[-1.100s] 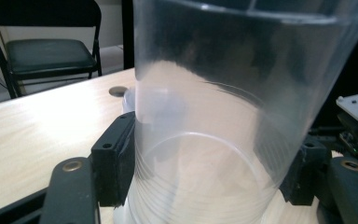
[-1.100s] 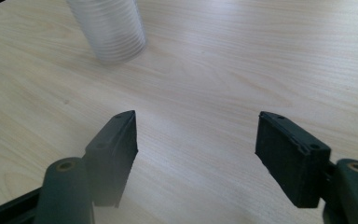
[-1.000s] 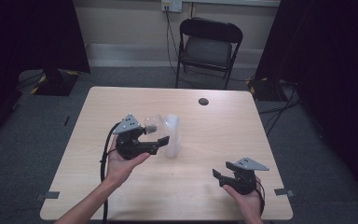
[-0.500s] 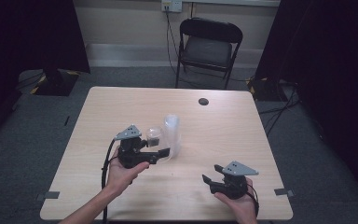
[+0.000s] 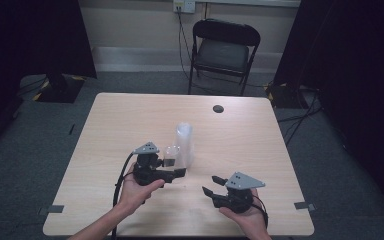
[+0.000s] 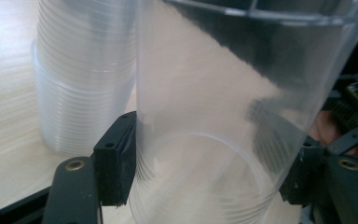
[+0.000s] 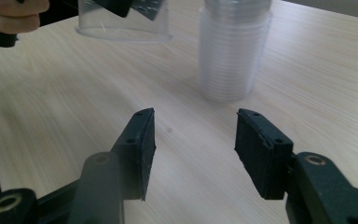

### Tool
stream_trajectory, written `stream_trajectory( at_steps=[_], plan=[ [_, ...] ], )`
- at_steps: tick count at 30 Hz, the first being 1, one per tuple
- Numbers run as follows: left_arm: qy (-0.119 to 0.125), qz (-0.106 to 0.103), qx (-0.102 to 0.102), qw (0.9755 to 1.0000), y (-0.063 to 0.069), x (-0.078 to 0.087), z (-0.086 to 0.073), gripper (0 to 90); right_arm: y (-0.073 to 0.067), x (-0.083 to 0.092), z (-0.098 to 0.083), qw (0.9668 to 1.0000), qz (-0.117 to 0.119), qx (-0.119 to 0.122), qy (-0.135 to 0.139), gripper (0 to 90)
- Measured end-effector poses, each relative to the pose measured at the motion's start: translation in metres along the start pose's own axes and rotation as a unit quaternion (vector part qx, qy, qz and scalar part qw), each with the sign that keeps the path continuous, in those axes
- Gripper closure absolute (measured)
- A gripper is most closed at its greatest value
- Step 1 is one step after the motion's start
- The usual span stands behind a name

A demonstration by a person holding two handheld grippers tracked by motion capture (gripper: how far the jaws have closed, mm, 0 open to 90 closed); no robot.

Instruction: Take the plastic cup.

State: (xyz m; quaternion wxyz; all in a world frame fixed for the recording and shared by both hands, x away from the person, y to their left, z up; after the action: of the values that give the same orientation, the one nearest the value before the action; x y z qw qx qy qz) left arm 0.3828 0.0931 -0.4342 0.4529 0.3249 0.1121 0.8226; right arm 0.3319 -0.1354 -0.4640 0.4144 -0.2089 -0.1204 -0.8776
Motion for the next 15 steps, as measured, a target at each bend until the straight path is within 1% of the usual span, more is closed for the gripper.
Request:
stream_trajectory(
  at_steps=[1,2,4,7,8,9,10,11,12,13,15],
  plan=[
    [0.0,0.0,0.0,1.0,0.0,0.0,0.0,34.4,0.0,0.0,0.0,1.0,0.0,0.0,0.0,47.7],
    [0.0,-0.001,0.001,1.0,0.0,0.0,0.0,34.4,-0.002,-0.002,0.002,1.0,0.003,0.007,-0.003,48.2],
    [-0.005,0.0,0.008,1.0,-0.001,0.0,-0.002,34.6,-0.006,-0.008,0.004,0.9999,0.003,0.015,0.005,49.0],
    [-0.017,0.008,0.011,0.9998,-0.002,-0.002,-0.008,35.6,-0.009,-0.016,0.001,0.9997,-0.002,0.015,0.016,49.1],
    [-0.021,0.006,0.012,0.9997,-0.002,-0.003,-0.009,36.0,-0.011,-0.018,0.0,0.9998,0.0,0.015,0.015,49.2],
    [-0.023,0.003,0.014,0.9996,-0.001,-0.004,-0.01,36.3,-0.013,-0.019,-0.001,0.9997,0.002,0.021,0.011,49.1],
    [-0.022,0.0,0.014,0.9997,-0.001,-0.004,-0.012,36.3,-0.015,-0.019,-0.002,0.9995,-0.002,0.028,0.016,49.5],
    [-0.022,0.0,0.014,0.9997,-0.001,-0.004,-0.012,36.3,-0.015,-0.019,-0.002,0.9995,-0.002,0.028,0.016,49.5],
    [-0.025,-0.003,0.016,0.9995,-0.001,-0.005,-0.013,36.3,-0.016,-0.018,-0.003,0.9993,-0.002,0.028,0.024,50.0],
    [-0.025,-0.003,0.016,0.9995,-0.001,-0.005,-0.013,36.3,-0.016,-0.018,-0.003,0.9993,-0.002,0.028,0.024,50.0],
    [-0.029,-0.014,0.031,0.999,0.0,-0.006,-0.015,36.3,-0.018,-0.018,-0.003,0.9988,-0.006,0.036,0.032,51.7]
  ],
)
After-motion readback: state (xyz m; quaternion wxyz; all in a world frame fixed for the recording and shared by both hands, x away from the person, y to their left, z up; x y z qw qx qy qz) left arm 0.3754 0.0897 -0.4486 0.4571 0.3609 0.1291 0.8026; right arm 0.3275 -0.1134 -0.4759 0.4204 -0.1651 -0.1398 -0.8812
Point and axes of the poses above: each handheld gripper's, and its own axes: x roughly backward along the jaws, z roughly out of its top, y roughly to its right, the point moved 4 cm from there along -x, roughly forward along the jaws, and after that the axes turned 5 degrees about x, right-handed, at the moved point
